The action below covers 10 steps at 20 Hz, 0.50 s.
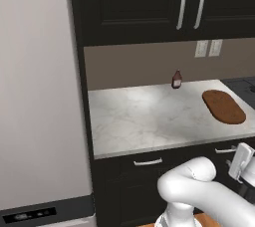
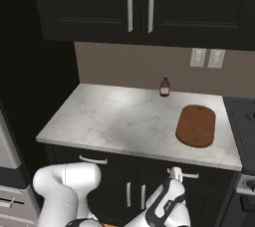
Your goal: Open the drawer on the right and place the cutting tools on the cutting board.
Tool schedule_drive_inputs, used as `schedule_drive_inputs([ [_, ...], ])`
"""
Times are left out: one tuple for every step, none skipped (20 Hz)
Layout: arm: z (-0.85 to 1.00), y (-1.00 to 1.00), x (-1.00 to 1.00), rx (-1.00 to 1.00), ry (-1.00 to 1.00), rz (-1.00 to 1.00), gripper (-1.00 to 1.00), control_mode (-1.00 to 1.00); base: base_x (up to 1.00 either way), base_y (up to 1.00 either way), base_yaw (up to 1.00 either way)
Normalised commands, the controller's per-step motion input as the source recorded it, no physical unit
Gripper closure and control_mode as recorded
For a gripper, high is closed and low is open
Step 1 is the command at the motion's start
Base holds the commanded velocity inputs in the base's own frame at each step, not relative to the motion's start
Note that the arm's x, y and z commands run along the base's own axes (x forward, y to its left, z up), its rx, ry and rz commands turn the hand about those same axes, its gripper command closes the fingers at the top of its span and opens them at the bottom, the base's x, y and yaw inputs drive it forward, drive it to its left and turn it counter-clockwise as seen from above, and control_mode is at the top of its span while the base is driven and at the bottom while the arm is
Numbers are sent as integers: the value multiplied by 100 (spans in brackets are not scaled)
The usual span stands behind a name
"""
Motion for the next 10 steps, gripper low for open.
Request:
schedule_drive_inputs([
  [-25, -21, 27, 0, 0, -1, -100, -100, 0, 0, 0],
  [-26, -21, 25, 0, 0, -1, -100, -100, 0, 0, 0],
  [-28, -21, 25, 0, 0, -1, -100, -100, 0, 0, 0],
  [-24, -19, 26, 0, 0, -1, -100, -100, 0, 0, 0],
  [-24, -21, 25, 0, 0, -1, -100, -100, 0, 0, 0],
  [-25, -20, 24, 0, 0, -1, -100, -100, 0, 0, 0],
  [-23, -21, 23, 0, 0, -1, -100, -100, 0, 0, 0],
  [-23, -20, 24, 0, 0, -1, -100, -100, 0, 0, 0],
  [-25, -19, 24, 0, 0, -1, -100, -100, 0, 0, 0],
  [-26, -17, 24, 0, 0, -1, -100, -100, 0, 0, 0],
])
